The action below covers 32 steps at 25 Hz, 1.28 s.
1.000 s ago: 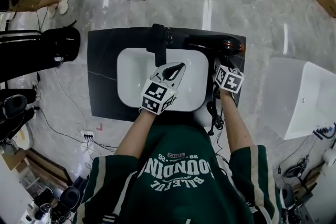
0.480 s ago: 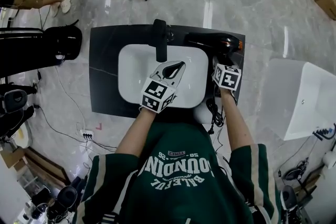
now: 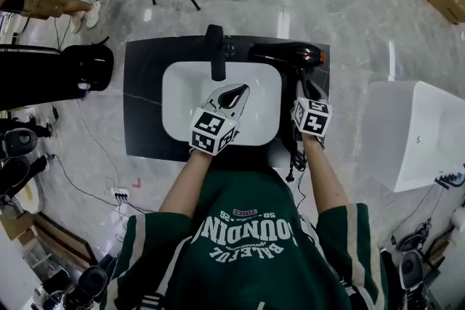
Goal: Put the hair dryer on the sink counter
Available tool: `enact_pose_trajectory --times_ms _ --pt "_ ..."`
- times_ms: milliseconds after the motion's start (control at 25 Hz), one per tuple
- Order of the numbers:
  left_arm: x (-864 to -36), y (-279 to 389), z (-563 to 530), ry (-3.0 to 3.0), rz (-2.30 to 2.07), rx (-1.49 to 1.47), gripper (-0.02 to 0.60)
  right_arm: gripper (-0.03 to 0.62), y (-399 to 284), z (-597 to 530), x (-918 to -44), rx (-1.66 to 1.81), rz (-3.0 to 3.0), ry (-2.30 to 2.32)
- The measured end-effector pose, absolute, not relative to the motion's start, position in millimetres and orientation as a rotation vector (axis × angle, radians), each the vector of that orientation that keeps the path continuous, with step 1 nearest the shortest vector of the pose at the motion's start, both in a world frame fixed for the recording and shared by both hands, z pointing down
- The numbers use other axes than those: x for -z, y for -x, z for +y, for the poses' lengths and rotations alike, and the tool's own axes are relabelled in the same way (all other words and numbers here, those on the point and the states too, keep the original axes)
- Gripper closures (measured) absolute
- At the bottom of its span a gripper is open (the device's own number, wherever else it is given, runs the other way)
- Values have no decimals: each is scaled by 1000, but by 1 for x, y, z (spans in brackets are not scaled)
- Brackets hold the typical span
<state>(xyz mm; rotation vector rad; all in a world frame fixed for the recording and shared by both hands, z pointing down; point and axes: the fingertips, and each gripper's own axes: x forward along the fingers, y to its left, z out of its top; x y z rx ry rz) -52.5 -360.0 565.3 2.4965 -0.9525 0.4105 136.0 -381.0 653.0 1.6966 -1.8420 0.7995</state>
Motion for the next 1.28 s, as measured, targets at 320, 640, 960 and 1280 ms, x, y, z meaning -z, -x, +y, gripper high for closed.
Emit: enact_pose_trajectory --times_ms 320,640,960,1280 --pt "-550 56 -340 -2520 -989 -389 569 537 -133 -351 -627 -747 -1897 -1715" --pt "-537 63 -322 -2532 -1034 -358 569 542 -119 -326 -602 -656 -1966 -1690" --pt "-528 61 -305 -2546 -1058 -337 569 542 -109 -308 -572 -587 -2037 -1668" --pt "-523 65 -294 -2545 -1090 -319 569 542 -93 -291 -535 -519 -2142 -1660"
